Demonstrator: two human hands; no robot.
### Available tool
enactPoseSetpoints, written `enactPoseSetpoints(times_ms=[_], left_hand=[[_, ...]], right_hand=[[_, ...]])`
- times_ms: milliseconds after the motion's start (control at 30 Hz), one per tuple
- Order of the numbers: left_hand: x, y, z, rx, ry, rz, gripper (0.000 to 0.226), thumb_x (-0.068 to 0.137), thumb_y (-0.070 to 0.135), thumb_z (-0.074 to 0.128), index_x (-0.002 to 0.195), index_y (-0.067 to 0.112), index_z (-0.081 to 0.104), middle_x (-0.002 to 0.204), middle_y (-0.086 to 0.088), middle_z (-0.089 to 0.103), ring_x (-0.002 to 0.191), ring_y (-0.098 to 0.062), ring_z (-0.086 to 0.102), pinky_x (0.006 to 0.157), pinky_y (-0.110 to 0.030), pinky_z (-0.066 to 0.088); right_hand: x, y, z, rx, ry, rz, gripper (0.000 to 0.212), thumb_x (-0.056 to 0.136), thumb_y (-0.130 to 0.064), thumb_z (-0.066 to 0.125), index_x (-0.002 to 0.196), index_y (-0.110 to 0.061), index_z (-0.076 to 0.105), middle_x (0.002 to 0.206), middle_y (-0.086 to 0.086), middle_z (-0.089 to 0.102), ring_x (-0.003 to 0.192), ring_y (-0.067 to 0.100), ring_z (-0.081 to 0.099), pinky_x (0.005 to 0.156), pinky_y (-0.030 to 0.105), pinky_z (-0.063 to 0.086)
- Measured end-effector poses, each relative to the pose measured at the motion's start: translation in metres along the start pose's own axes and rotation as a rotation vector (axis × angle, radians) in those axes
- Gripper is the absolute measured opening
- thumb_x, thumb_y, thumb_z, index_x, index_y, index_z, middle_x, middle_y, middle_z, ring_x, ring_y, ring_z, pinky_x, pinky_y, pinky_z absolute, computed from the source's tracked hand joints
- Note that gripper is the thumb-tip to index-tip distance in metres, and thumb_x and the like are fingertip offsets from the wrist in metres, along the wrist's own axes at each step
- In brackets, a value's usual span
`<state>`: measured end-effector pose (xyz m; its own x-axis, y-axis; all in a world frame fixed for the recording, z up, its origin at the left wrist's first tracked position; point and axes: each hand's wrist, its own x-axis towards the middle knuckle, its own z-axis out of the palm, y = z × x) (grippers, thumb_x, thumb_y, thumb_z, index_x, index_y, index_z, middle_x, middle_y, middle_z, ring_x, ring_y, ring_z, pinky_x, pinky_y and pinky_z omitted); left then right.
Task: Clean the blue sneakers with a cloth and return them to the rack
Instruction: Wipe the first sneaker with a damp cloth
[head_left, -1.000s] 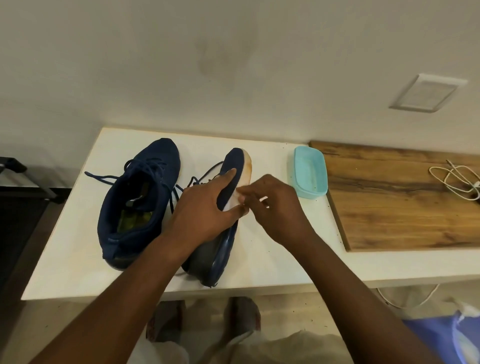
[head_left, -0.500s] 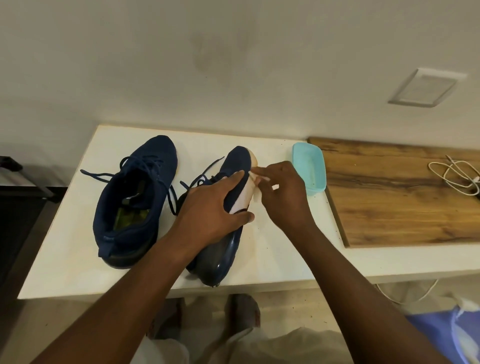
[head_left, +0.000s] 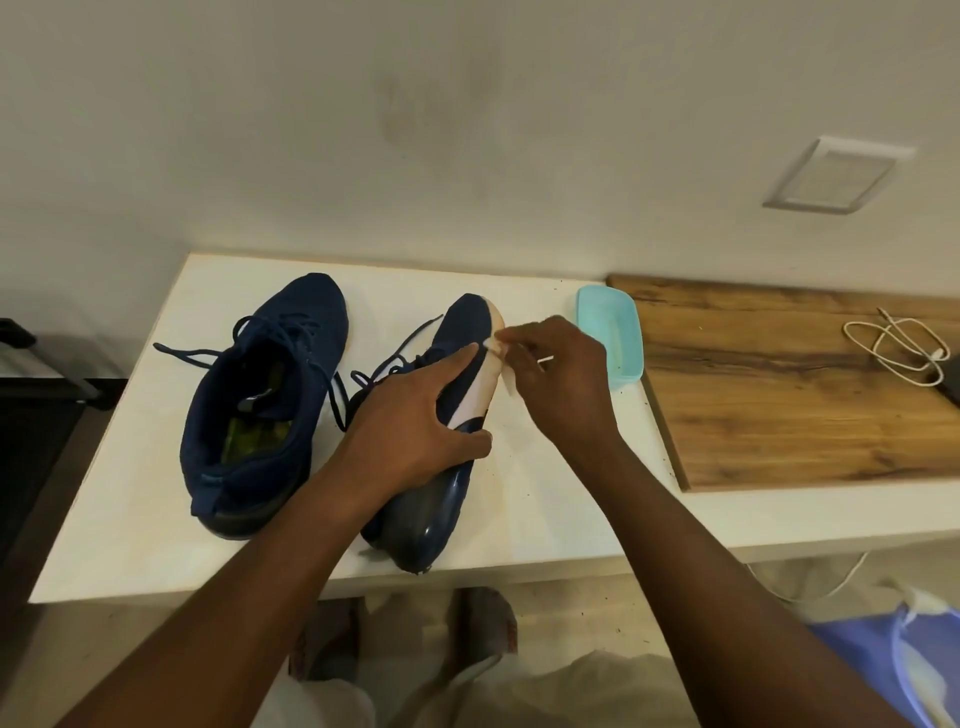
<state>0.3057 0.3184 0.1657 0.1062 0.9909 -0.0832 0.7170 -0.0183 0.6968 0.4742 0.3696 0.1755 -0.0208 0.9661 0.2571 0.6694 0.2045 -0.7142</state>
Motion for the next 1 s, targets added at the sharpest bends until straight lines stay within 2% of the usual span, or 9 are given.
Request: enactPoseSetpoints(times_ms=[67, 133, 233, 400, 567, 667, 800, 900, 1000], left_hand=[[-0.004, 0.000, -0.001, -0.008, -0.012, 0.007, 0.096, 0.076, 0.050, 0.077, 0.157, 0.044, 0.024, 0.141, 0.007, 0.057, 0.119, -0.016, 0.057, 0.102, -0.038, 0.050], [-0.008, -0.002, -0.003, -0.036, -0.022, 0.013, 0.094, 0.076, 0.047, 0.078, 0.155, 0.046, 0.026, 0.137, 0.010, 0.059, 0.117, -0.015, 0.058, 0.100, -0.035, 0.051], [-0.011, -0.004, -0.006, -0.034, -0.038, 0.006, 0.094, 0.076, 0.047, 0.078, 0.155, 0.047, 0.026, 0.143, 0.008, 0.056, 0.123, -0.016, 0.056, 0.103, -0.037, 0.050], [-0.011, 0.001, -0.003, 0.031, -0.060, 0.025, 0.099, 0.075, 0.042, 0.080, 0.156, 0.038, 0.024, 0.151, 0.008, 0.045, 0.129, -0.016, 0.048, 0.103, -0.035, 0.045], [-0.010, 0.001, -0.006, 0.016, -0.079, 0.000, 0.109, 0.073, 0.041, 0.081, 0.157, 0.036, 0.013, 0.158, 0.009, 0.030, 0.140, -0.018, 0.036, 0.109, -0.043, 0.041], [-0.009, 0.005, -0.004, 0.139, -0.052, 0.023, 0.107, 0.080, 0.051, 0.072, 0.160, 0.036, 0.003, 0.163, 0.007, 0.023, 0.145, -0.022, 0.030, 0.111, -0.047, 0.039], [-0.005, 0.012, 0.005, 0.174, 0.071, -0.009, 0.085, 0.090, 0.065, 0.055, 0.159, 0.033, 0.018, 0.159, 0.001, 0.036, 0.142, -0.024, 0.039, 0.112, -0.051, 0.036], [-0.003, 0.011, 0.002, 0.149, 0.145, -0.044, 0.072, 0.094, 0.060, 0.054, 0.156, 0.033, 0.029, 0.155, 0.003, 0.043, 0.139, -0.023, 0.043, 0.112, -0.052, 0.029], [0.001, 0.003, -0.002, 0.017, 0.153, -0.058, 0.079, 0.087, 0.062, 0.064, 0.154, 0.032, 0.035, 0.154, 0.006, 0.045, 0.139, -0.020, 0.044, 0.115, -0.050, 0.031]], right_hand=[[0.005, -0.006, 0.002, 0.034, -0.006, 0.015, 0.010, 0.095, -0.023, 0.063, 0.098, -0.028, 0.071, 0.092, -0.013, 0.061, 0.080, 0.002, 0.058, 0.079, 0.018, 0.048], [-0.008, -0.012, -0.001, 0.075, -0.088, 0.004, 0.009, 0.095, -0.027, 0.063, 0.099, -0.031, 0.070, 0.094, -0.013, 0.060, 0.084, 0.000, 0.058, 0.077, 0.013, 0.046], [-0.031, -0.010, -0.008, -0.008, -0.191, -0.040, 0.014, 0.094, -0.025, 0.064, 0.104, -0.027, 0.073, 0.096, -0.016, 0.060, 0.083, -0.002, 0.057, 0.077, 0.011, 0.047], [-0.003, -0.011, -0.003, -0.037, -0.032, -0.012, 0.015, 0.098, -0.020, 0.059, 0.102, -0.017, 0.073, 0.097, -0.002, 0.065, 0.085, 0.009, 0.058, 0.081, 0.029, 0.053], [-0.018, -0.011, -0.001, -0.004, -0.153, -0.031, 0.015, 0.097, -0.021, 0.059, 0.101, -0.027, 0.072, 0.095, -0.014, 0.056, 0.086, -0.011, 0.054, 0.074, 0.003, 0.041], [-0.027, -0.006, -0.010, -0.018, -0.162, -0.038, 0.014, 0.095, -0.018, 0.063, 0.101, -0.022, 0.074, 0.094, -0.011, 0.062, 0.082, -0.007, 0.056, 0.074, 0.004, 0.043], [-0.002, -0.010, 0.000, -0.048, -0.032, -0.042, 0.016, 0.097, -0.013, 0.056, 0.103, -0.014, 0.072, 0.099, 0.004, 0.067, 0.085, 0.008, 0.058, 0.082, 0.028, 0.052], [-0.006, -0.017, 0.006, 0.033, -0.089, -0.078, 0.017, 0.097, -0.015, 0.058, 0.101, -0.020, 0.073, 0.098, -0.002, 0.065, 0.083, 0.002, 0.056, 0.079, 0.017, 0.047], [-0.027, -0.017, -0.002, 0.031, -0.241, -0.147, 0.018, 0.095, -0.014, 0.061, 0.101, -0.025, 0.074, 0.095, -0.009, 0.064, 0.088, 0.000, 0.058, 0.075, 0.008, 0.045]])
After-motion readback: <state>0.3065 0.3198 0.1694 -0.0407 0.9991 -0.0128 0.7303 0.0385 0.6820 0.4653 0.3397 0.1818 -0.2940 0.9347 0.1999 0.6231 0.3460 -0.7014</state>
